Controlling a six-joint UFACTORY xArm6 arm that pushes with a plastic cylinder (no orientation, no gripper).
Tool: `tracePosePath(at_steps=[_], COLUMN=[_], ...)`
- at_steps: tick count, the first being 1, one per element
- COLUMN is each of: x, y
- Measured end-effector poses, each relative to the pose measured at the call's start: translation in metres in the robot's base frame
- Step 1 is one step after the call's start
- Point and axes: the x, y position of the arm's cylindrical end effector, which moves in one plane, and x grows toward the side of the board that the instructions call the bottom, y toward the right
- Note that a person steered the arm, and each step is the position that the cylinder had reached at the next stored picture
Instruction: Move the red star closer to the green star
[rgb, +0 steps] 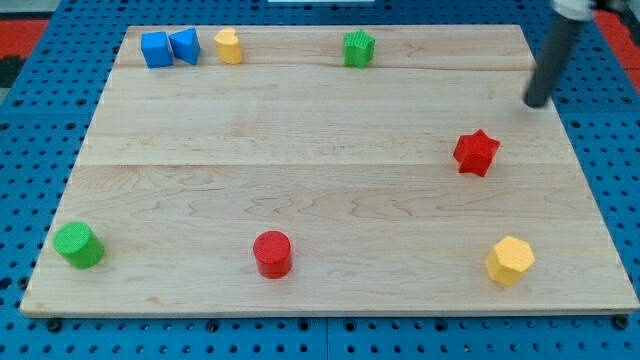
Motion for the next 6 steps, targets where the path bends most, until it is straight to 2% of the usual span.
tracePosePath(at_steps=[1,2,3,4,6], x=[0.053,0.038,0.053,0.089,-0.021], y=[-0.044,-0.129,-0.151,-0.168,-0.206])
